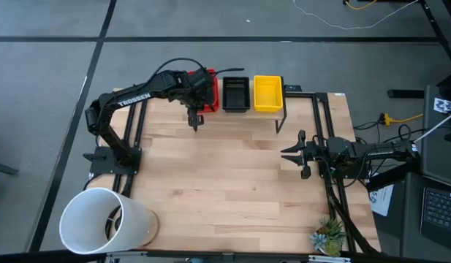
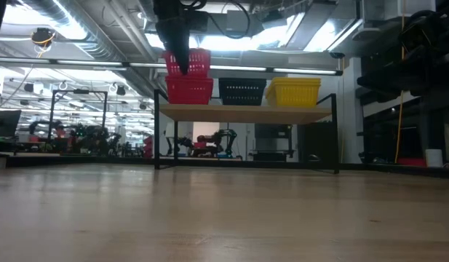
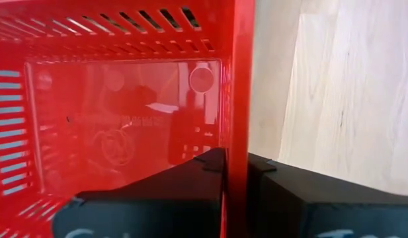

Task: Stack baskets on shelf by color
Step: Stack the red basket on top of the red baskets on the shelf

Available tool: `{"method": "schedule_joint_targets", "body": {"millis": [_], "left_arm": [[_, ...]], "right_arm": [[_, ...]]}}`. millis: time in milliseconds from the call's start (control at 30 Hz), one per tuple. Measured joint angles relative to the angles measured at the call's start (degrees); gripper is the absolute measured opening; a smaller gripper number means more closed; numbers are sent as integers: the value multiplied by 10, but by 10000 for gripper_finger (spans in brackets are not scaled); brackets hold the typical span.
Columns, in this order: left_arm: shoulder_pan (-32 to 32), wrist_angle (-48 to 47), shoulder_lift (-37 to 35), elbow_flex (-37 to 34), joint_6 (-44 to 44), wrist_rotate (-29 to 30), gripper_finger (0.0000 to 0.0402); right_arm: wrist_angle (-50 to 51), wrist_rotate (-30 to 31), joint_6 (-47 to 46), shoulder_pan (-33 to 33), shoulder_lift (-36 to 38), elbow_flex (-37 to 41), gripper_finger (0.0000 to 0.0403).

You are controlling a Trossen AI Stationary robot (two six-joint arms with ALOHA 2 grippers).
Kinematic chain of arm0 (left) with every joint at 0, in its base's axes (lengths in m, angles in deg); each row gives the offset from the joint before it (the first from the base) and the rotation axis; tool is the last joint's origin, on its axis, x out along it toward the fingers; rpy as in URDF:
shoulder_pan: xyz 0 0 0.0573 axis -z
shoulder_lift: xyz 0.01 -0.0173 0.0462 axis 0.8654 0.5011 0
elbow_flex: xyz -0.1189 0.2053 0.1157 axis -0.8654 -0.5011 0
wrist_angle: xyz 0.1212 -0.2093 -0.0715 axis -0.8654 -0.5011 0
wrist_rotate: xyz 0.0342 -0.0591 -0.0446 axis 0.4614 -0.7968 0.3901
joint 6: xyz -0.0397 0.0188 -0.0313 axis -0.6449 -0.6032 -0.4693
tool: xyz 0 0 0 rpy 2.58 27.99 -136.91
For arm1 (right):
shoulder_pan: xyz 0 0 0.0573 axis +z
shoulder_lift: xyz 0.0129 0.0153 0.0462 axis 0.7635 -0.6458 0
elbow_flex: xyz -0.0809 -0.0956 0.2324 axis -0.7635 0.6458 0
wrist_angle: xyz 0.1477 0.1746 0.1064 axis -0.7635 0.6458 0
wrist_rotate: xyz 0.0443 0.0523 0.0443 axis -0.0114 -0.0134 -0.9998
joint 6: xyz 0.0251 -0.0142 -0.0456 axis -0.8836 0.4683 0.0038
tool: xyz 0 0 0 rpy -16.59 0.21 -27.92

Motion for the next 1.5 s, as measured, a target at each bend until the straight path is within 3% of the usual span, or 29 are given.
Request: {"method": "schedule_joint_targets", "body": {"millis": [533,667,1500], "left_arm": [[-1,6,0,0,-4,10,68],[-1,8,0,0,-14,50,71],[0,9,0,0,-11,24,71]], "right_arm": [[0,0,0,0,0,0,88],[0,0,0,0,0,0,88],[0,0,0,0,0,0,88]]}}
